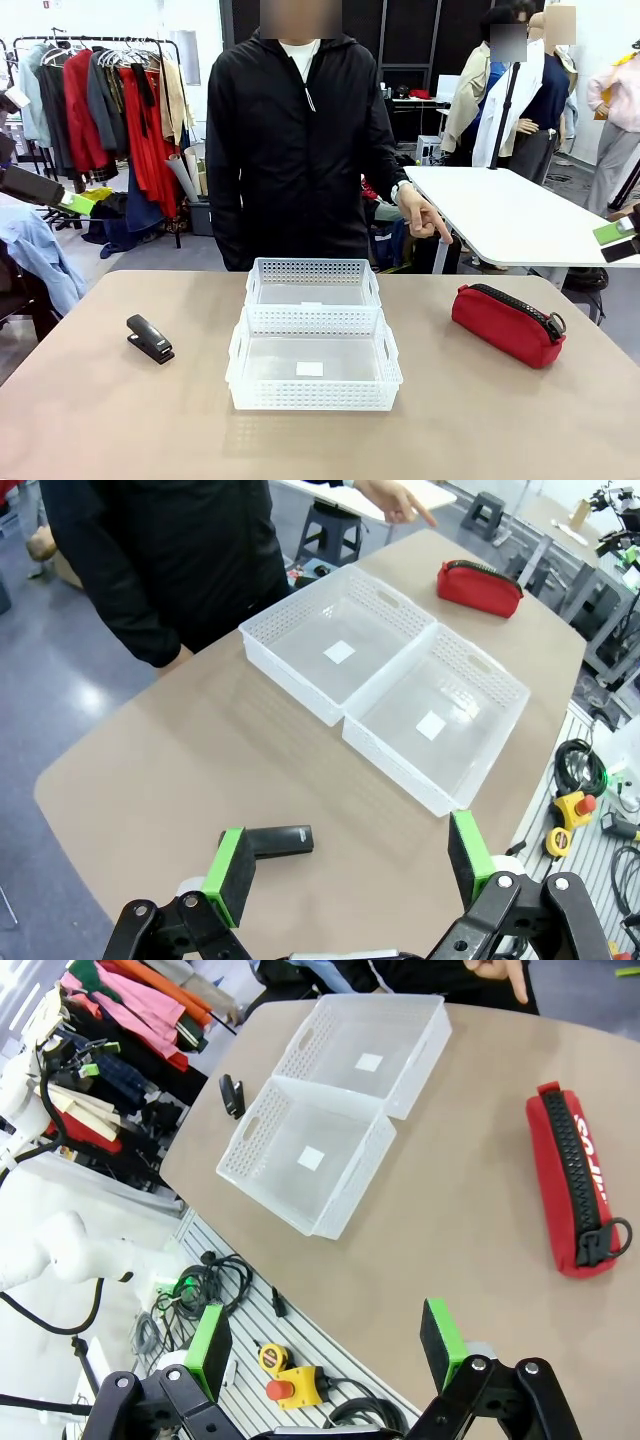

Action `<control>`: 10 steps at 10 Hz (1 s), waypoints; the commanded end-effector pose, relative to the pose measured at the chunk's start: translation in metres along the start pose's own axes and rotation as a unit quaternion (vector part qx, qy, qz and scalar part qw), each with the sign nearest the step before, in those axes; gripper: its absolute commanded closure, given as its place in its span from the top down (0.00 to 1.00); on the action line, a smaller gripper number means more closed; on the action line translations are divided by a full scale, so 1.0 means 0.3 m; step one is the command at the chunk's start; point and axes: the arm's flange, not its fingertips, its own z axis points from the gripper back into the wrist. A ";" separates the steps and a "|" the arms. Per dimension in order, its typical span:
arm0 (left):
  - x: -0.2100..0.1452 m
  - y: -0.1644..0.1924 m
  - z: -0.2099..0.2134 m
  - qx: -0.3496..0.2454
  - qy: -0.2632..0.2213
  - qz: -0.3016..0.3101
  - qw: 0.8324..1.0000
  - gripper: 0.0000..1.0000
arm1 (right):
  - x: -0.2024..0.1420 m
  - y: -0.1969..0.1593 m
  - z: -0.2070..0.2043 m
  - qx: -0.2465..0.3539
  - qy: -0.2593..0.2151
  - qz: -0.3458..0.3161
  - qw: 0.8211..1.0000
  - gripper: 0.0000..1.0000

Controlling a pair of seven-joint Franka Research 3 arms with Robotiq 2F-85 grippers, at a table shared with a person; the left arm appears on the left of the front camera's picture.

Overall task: Distribute items into two baskets.
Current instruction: Pick up the Pencil pouch that the person points to.

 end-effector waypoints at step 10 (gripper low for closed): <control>0.002 0.001 0.003 0.002 -0.005 -0.003 1.000 1.00 | 0.237 -0.044 -0.118 -0.132 0.088 0.035 0.987 1.00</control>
